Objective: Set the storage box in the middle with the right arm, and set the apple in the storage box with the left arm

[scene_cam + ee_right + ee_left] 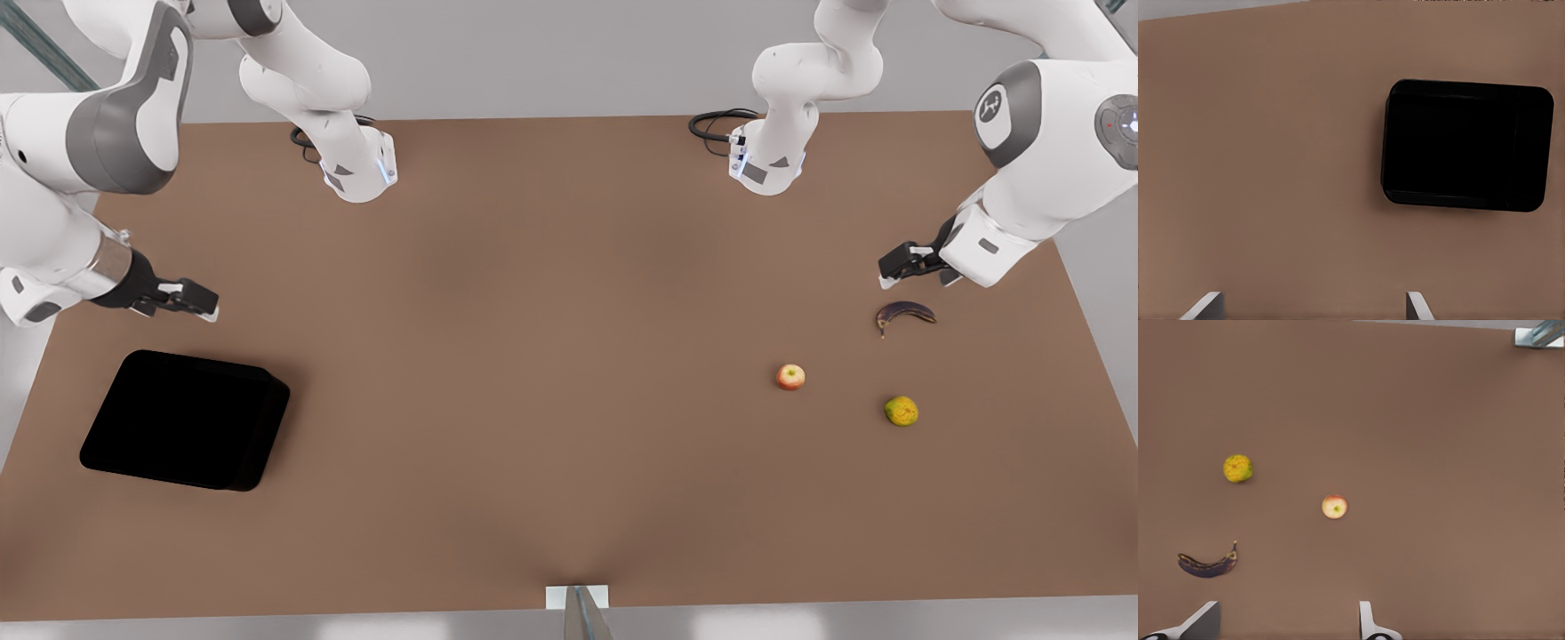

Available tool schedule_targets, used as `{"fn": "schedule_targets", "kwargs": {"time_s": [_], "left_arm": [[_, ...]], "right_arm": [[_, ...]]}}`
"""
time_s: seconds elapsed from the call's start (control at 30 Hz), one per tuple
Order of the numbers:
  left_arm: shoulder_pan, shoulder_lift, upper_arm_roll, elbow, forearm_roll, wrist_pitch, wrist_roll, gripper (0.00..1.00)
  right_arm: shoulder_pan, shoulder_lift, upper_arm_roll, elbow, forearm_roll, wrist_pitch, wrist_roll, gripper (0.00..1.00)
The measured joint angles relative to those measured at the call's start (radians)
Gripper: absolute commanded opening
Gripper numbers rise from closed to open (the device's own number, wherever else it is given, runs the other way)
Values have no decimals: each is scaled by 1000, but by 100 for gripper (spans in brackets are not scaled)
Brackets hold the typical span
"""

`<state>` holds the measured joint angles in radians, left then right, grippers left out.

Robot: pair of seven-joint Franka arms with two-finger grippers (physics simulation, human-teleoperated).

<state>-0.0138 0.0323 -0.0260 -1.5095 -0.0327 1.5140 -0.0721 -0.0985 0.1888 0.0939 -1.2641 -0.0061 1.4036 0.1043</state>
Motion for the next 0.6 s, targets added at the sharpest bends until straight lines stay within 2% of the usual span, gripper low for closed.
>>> {"fn": "schedule_targets", "kwargs": {"time_s": [0.07, 0.1, 0.2, 0.3, 0.37, 0.43, 0.47, 0.53, 0.6], "left_arm": [[-12, 1, 0, -45, 0, 58, -6, 100], [-16, 6, 0, -152, -1, 154, -8, 100], [-2, 95, -1, -215, -11, 218, 5, 100], [7, 12, -30, -569, -14, 702, -22, 100], [-15, 18, -31, -706, -14, 908, -46, 100], [-19, 45, -31, -754, -13, 953, -47, 100], [-10, 76, -33, -755, -5, 955, -43, 100], [6, 114, -34, -755, 26, 981, -47, 100], [12, 156, -35, -769, 44, 1016, -52, 100]], "right_arm": [[0, -2, 0, 0, 0, 0, -2, 100], [-10, 1, 0, -5, 1, 0, 0, 100], [-151, 38, 0, -3, 2, 16, -12, 100], [-256, 122, -10, -6, -7, 75, -60, 100], [-276, 160, -14, -75, -11, 198, -104, 100], [-276, 171, -15, -241, -11, 395, -106, 100], [-293, 194, -30, -249, -16, 421, -117, 100], [-315, 205, -114, -239, -25, 424, -296, 100], [-357, 230, -132, -240, -25, 479, -356, 100]]}}
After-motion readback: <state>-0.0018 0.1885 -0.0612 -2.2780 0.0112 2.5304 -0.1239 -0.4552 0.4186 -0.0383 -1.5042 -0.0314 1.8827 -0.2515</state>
